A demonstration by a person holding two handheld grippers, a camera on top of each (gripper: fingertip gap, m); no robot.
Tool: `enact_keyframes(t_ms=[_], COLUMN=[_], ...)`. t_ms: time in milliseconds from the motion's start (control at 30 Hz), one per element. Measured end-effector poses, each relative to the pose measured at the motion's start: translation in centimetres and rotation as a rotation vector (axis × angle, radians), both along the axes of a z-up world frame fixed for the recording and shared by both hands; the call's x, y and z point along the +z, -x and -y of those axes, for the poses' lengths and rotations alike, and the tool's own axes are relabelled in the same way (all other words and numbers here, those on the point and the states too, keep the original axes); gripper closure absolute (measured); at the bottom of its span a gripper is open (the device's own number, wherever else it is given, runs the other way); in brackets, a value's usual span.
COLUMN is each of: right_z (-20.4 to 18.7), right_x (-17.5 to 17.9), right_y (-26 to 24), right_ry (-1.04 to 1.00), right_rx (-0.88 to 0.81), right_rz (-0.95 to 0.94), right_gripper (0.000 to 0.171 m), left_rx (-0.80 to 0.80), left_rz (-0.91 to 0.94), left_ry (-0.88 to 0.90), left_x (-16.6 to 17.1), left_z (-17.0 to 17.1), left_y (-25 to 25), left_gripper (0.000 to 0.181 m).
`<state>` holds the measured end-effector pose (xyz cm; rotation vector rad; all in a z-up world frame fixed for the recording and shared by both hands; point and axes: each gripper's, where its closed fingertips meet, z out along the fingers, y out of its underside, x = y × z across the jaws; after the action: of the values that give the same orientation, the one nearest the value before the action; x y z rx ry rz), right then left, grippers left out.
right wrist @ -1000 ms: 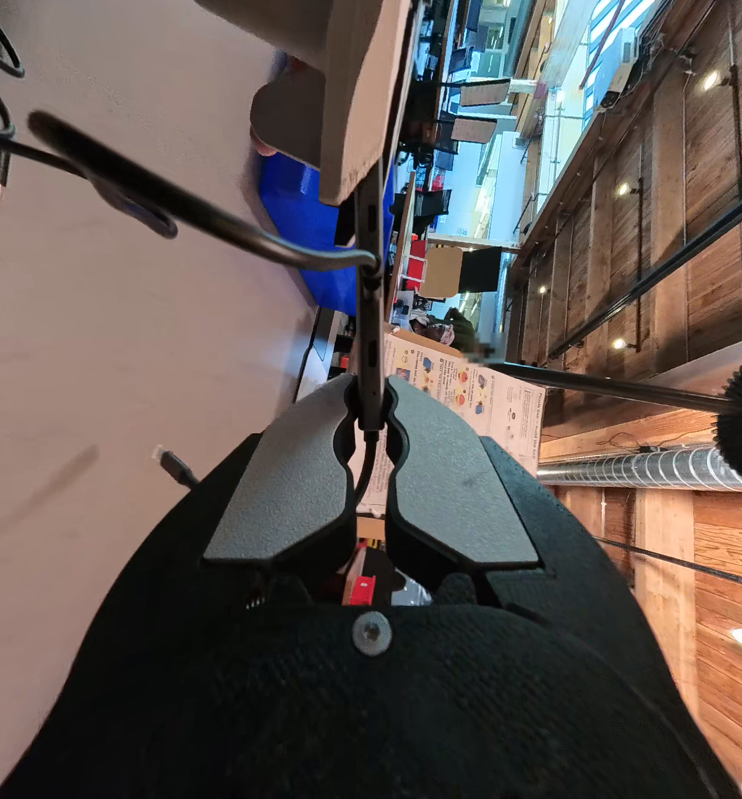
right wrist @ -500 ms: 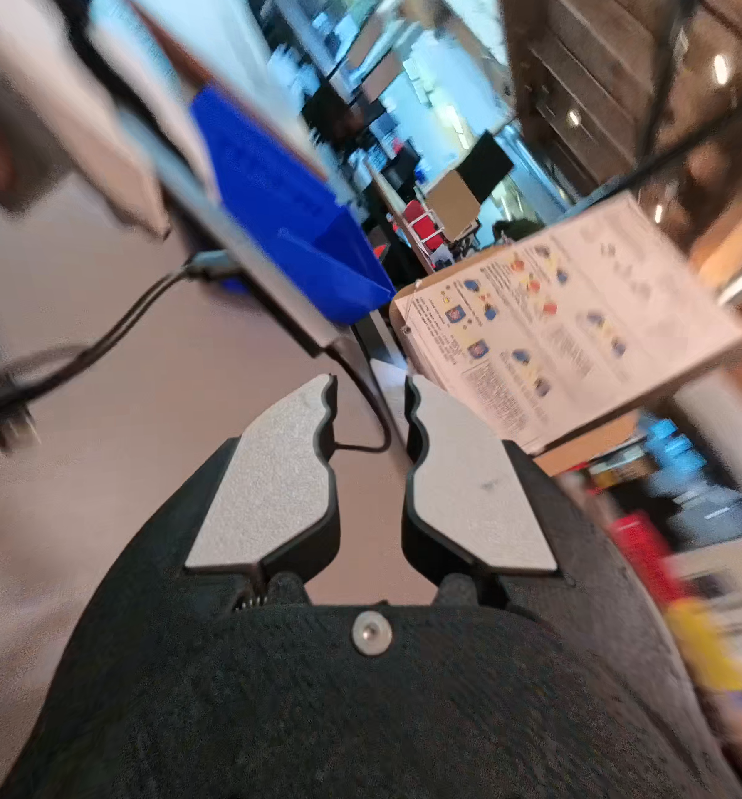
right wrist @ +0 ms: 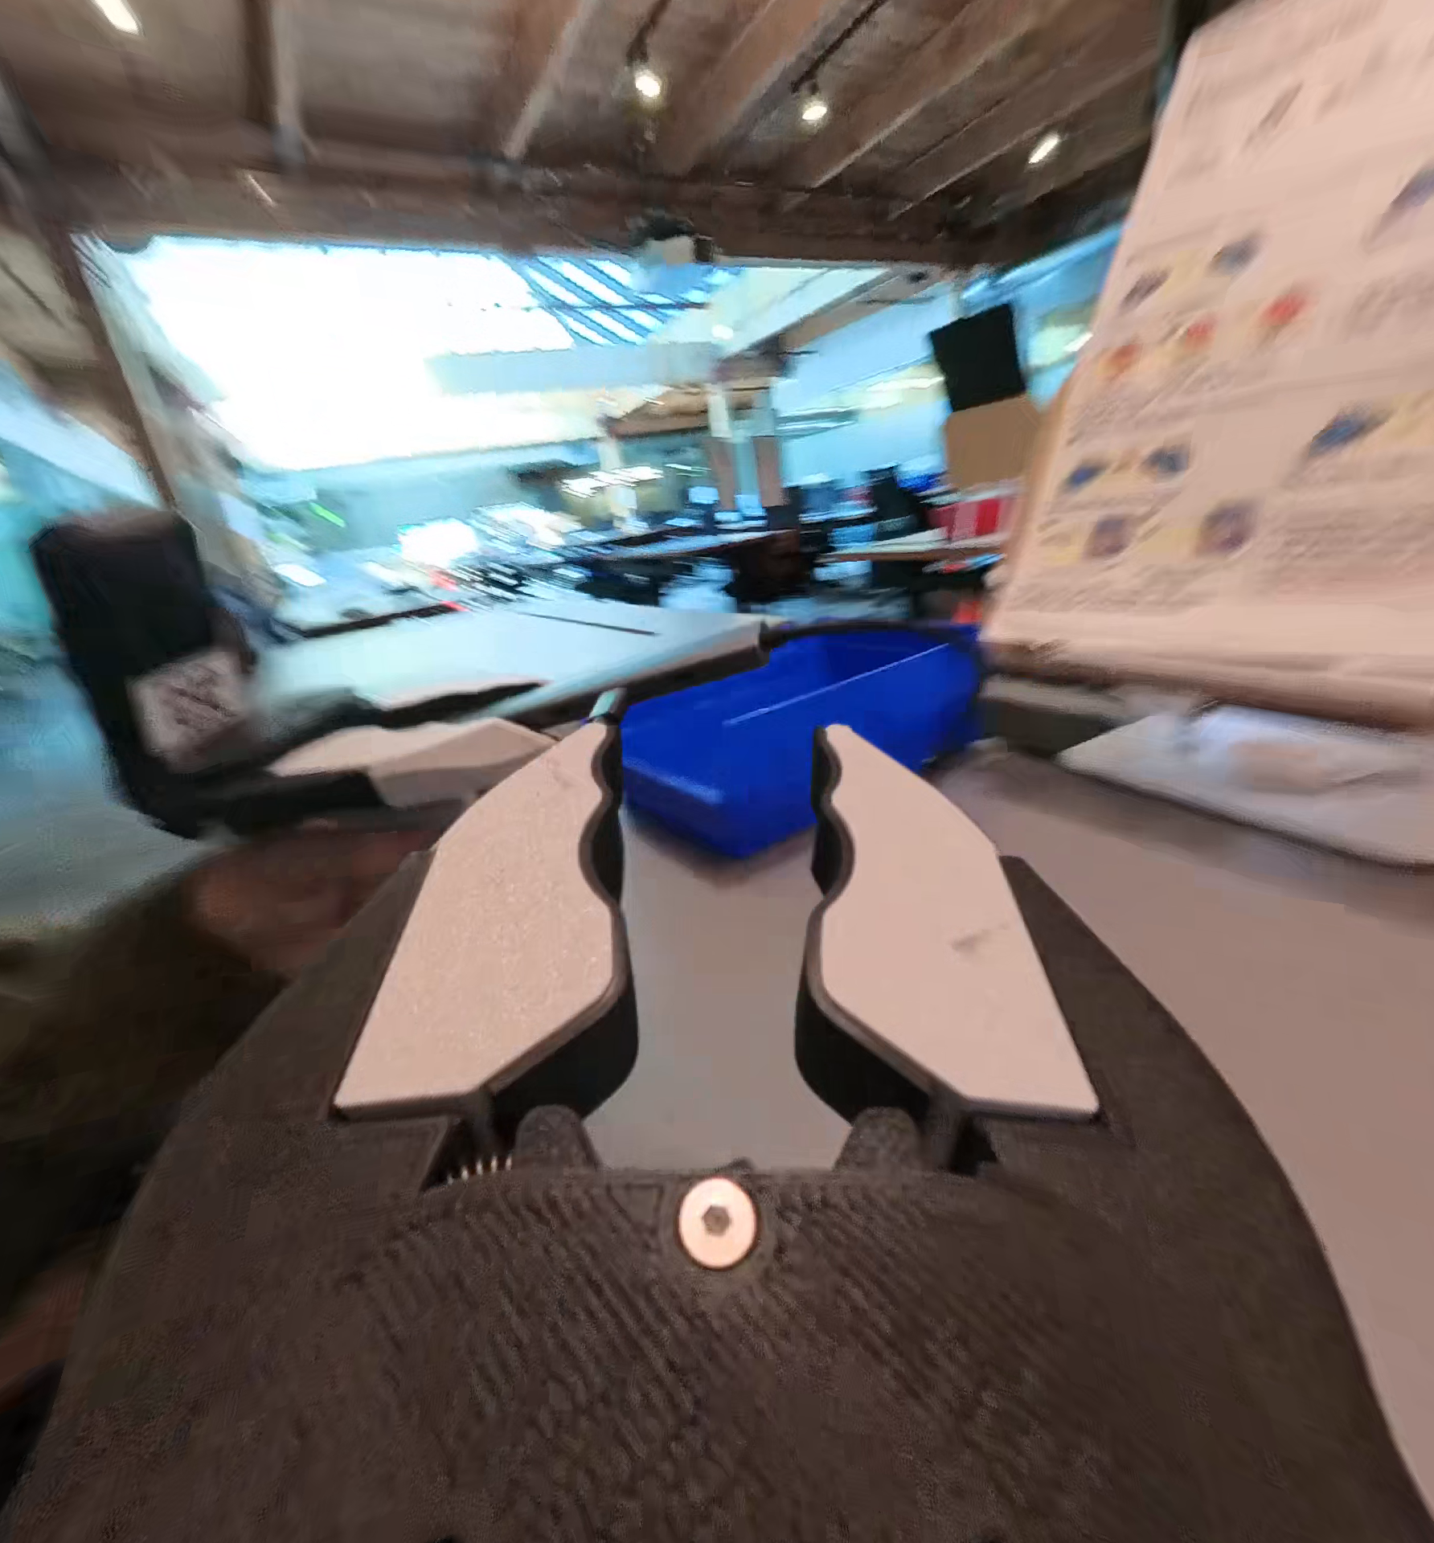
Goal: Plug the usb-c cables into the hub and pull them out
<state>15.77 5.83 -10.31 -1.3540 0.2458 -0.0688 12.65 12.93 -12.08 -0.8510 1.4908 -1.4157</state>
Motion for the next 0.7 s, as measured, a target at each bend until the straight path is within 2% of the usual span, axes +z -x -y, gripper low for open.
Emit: enact_keyframes(t_ms=[67, 133, 400, 567, 700], right_z=[-0.4, -1.7, -3.9, -4.8, -5.1], right_x=[0.1, -1.0, -3.4, -4.4, -5.0], right_y=[0.2, 0.5, -0.1, -0.1, -0.5], right_ry=[0.074, 0.145, 0.059, 0.058, 0.066], right_rx=[-0.115, -0.118, -0.157, -0.127, -0.119], right_rz=[0.188, 0.242, 0.237, 0.237, 0.204], right_gripper=[0.133, 0.138, 0.157, 0.152, 0.16], left_rx=[0.055, 0.094, 0.195, 0.171, 0.189], left_rz=[-0.014, -0.029, -0.033, -0.073, -0.061], left_ry=[-0.003, 0.013, 0.025, 0.052, 0.027], left_x=[-0.5, -1.1, -2.8, -4.1, -4.6], left_z=[-0.2, 0.0, 0.4, 0.6, 0.7], left_y=[-0.5, -0.9, -1.6, -2.0, -2.1], left_gripper=[0.157, 0.157, 0.157, 0.157, 0.157])
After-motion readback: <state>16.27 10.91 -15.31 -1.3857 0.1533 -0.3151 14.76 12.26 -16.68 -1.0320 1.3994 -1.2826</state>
